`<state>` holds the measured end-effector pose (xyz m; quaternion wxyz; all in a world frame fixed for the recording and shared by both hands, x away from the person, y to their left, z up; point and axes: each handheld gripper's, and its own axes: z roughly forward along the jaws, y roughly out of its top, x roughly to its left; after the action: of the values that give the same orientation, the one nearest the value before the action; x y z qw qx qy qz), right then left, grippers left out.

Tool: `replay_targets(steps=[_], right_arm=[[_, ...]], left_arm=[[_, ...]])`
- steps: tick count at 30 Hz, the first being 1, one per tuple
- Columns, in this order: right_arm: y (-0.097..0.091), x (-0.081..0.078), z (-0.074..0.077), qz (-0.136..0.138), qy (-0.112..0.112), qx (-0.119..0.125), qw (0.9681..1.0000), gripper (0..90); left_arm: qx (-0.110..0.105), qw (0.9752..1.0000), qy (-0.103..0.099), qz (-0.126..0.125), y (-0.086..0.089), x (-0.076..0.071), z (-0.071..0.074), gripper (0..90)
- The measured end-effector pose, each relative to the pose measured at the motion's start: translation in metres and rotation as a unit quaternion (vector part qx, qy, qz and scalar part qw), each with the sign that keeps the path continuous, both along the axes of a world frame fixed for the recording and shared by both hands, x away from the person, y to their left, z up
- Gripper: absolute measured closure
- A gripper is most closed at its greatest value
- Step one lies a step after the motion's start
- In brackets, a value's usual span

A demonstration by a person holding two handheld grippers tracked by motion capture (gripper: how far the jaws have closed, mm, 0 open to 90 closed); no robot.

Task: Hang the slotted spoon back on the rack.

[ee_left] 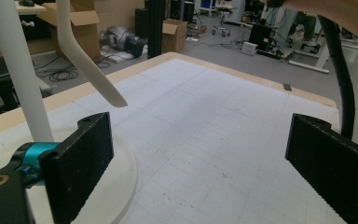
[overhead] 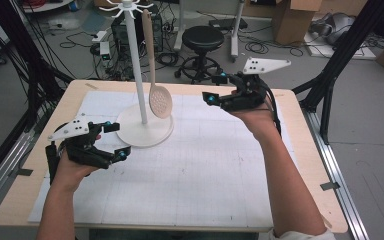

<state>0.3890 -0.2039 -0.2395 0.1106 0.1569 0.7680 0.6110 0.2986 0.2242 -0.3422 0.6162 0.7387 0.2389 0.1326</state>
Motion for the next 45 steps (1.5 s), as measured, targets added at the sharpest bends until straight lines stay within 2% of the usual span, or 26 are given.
replay_targets(steps=[5, 8, 14, 18, 22, 27, 28, 30, 31, 32, 34, 37, 39, 43, 45], right_arm=[[-0.018, -0.009, -0.011, -0.024, 0.005, 0.012, 0.9996, 20.4], [-0.028, -0.017, -0.018, -0.043, 0.004, 0.017, 0.9989, 19.8], [-0.045, -0.035, -0.042, -0.063, 0.004, 0.029, 0.9976, 16.9], [-0.052, -0.048, -0.061, -0.102, 0.004, 0.021, 0.9945, 14.1], [-0.058, -0.065, -0.081, -0.121, 0.003, 0.032, 0.9921, 14.1], [-0.064, -0.085, -0.103, -0.147, 0.005, 0.034, 0.9886, 12.0], [-0.064, -0.085, -0.103, -0.147, 0.005, 0.034, 0.9886, 12.0], [-0.066, -0.09, -0.115, -0.159, 0.018, 0.018, 0.9869, 11.3], [-0.066, -0.09, -0.115, -0.159, 0.018, 0.018, 0.9869, 11.3], [-0.07, -0.093, -0.122, -0.169, 0.022, 0.016, 0.9853, 11.3], [-0.074, -0.095, -0.126, -0.179, 0.028, 0.017, 0.9833, 11.2], [-0.079, -0.097, -0.135, -0.182, 0.038, 0.024, 0.9822, 10.5], [-0.081, -0.098, -0.14, -0.18, 0.045, 0.026, 0.9823, 10.4], [-0.078, -0.097, -0.147, -0.181, 0.05, 0.006, 0.9821, 10.3], [-0.077, -0.097, -0.147, -0.179, 0.046, 0.008, 0.9828, 10.3]], left_arm=[[0.001, 1.0, 0.001, 0.001, -0.001, 0.001, 0.0, 8.0], [0.003, 1.0, -0.001, 0.002, 0.001, 0.0, 0.0, 7.8], [0.001, 1.0, -0.004, 0.007, 0.005, -0.004, -0.001, 7.4], [0.001, 0.9999, -0.009, 0.01, 0.008, -0.006, -0.001, 7.3], [-0.005, 0.9999, -0.011, 0.01, 0.011, -0.005, -0.001, 7.3], [-0.004, 0.9999, -0.01, 0.009, 0.01, 0.0, -0.004, 7.2], [-0.004, 0.9999, -0.01, 0.009, 0.01, 0.0, -0.004, 7.2], [-0.005, 0.9999, -0.009, 0.009, 0.01, 0.001, -0.005, 7.2], [-0.004, 0.9999, -0.011, 0.009, 0.01, 0.001, -0.005, 7.2], [-0.005, 0.9999, -0.011, 0.009, 0.009, 0.002, -0.005, 7.2], [-0.003, 0.9999, -0.013, 0.01, 0.009, 0.002, -0.006, 7.2], [-0.003, 0.9999, -0.011, 0.01, 0.009, 0.003, -0.008, 7.2], [-0.003, 0.9999, -0.014, 0.006, 0.009, 0.002, -0.009, 7.2], [0.003, 0.9999, -0.013, 0.004, 0.008, 0.002, -0.012, 7.0], [0.003, 0.9999, -0.013, 0.007, 0.008, 0.002, -0.013, 7.0]])
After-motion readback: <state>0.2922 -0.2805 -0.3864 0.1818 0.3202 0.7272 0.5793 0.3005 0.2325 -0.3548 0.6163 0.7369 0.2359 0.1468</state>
